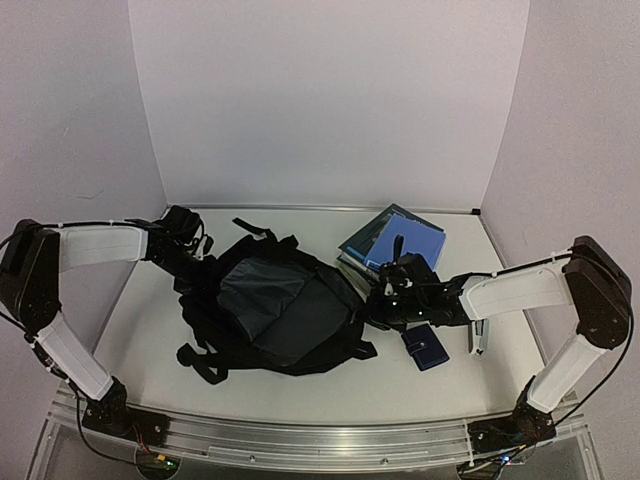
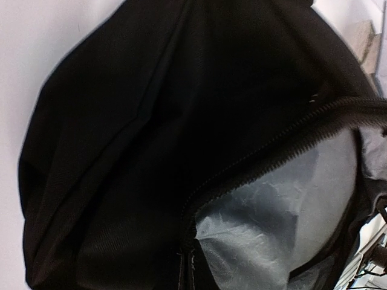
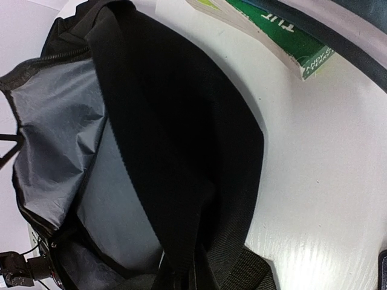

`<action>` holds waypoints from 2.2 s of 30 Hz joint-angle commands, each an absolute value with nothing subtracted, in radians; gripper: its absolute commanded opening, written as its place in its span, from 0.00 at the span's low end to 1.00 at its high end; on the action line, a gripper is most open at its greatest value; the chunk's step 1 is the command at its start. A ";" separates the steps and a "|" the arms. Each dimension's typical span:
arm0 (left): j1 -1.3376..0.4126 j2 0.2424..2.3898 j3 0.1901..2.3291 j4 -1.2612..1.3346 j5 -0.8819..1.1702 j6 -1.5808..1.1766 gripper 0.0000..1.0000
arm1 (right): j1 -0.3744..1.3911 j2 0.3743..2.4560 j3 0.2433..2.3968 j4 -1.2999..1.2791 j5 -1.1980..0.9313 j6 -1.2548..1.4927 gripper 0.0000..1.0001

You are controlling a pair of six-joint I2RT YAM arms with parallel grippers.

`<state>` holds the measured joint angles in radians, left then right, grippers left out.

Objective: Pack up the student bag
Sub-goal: Pick up the files from the center of the board.

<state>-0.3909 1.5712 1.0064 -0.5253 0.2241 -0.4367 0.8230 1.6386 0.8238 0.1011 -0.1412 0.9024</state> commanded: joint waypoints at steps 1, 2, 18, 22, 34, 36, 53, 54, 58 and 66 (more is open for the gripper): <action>-0.383 1.612 0.983 -0.412 0.294 -0.480 0.00 | 0.816 1.639 0.840 0.081 -0.105 0.894 0.00; -0.383 1.611 0.978 -0.405 0.297 -0.485 0.00 | 0.817 1.637 0.842 0.081 -0.106 0.891 0.00; -0.384 1.544 0.973 -0.342 0.346 -0.517 0.60 | 0.817 1.539 0.875 0.079 -0.127 0.849 0.52; -0.383 1.494 0.961 -0.316 0.380 -0.508 0.84 | 0.817 1.512 0.872 0.079 -0.131 0.846 0.61; -0.384 1.362 0.956 -0.352 0.322 -0.497 1.00 | 0.725 1.360 0.868 0.036 -0.082 0.777 0.89; -0.384 1.317 0.959 -0.354 0.302 -0.507 1.00 | 0.666 1.335 0.857 0.022 -0.098 0.771 0.92; -0.384 1.163 0.889 -0.286 0.328 -0.678 1.00 | 0.253 1.474 0.761 0.146 -0.429 0.704 0.87; -0.384 1.162 0.888 -0.287 0.327 -0.679 1.00 | 0.253 1.490 0.763 0.152 -0.430 0.704 0.84; -0.383 1.157 0.887 -0.289 0.332 -0.681 1.00 | 0.252 1.541 0.764 0.164 -0.434 0.704 0.75; -0.384 1.141 0.880 -0.282 0.336 -0.672 1.00 | 0.253 1.609 0.755 0.232 -0.475 0.716 0.53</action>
<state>-0.3851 1.1751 0.8803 -0.3298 0.3224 -0.6659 0.2493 1.5764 0.7559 0.1585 -0.4462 0.7151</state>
